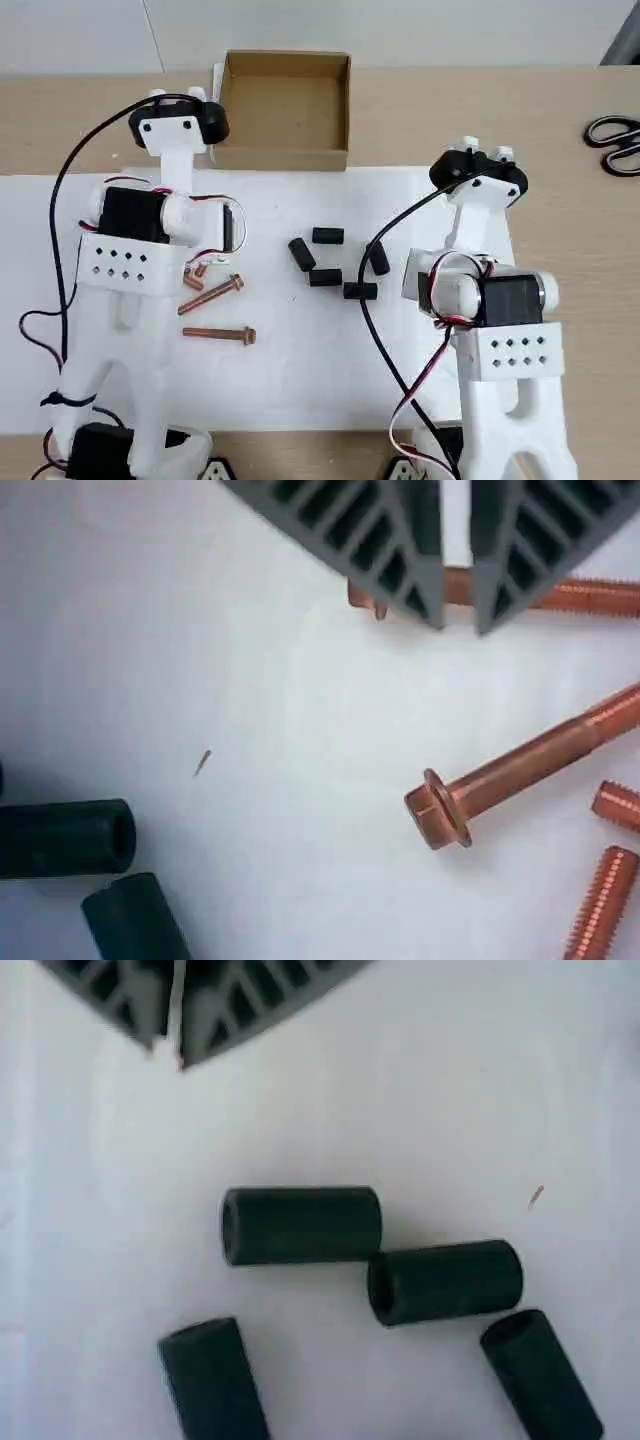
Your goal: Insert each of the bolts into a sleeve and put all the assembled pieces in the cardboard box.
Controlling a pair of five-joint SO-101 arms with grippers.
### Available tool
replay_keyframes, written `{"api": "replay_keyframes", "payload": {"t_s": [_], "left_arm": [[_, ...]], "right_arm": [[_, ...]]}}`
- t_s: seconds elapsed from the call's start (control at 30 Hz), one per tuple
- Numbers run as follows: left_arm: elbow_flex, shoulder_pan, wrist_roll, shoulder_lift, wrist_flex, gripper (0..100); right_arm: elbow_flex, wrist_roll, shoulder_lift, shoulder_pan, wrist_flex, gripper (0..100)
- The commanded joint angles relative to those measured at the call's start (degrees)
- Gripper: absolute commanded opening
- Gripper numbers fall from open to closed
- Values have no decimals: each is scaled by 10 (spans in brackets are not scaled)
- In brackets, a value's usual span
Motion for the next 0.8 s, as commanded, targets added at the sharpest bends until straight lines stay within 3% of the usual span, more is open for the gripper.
{"api": "replay_keyframes", "payload": {"t_s": [0.0,0.37,0.5,0.77], "left_arm": [[0,2,1,-4,11,7],[1,2,-3,0,11,7],[2,-19,-73,2,8,7],[-1,-106,-120,98,-2,7]], "right_arm": [[-2,-2,0,-2,-9,3],[9,0,1,-2,-63,3],[21,4,1,-3,-80,3],[58,127,1,-5,-124,3]]}}
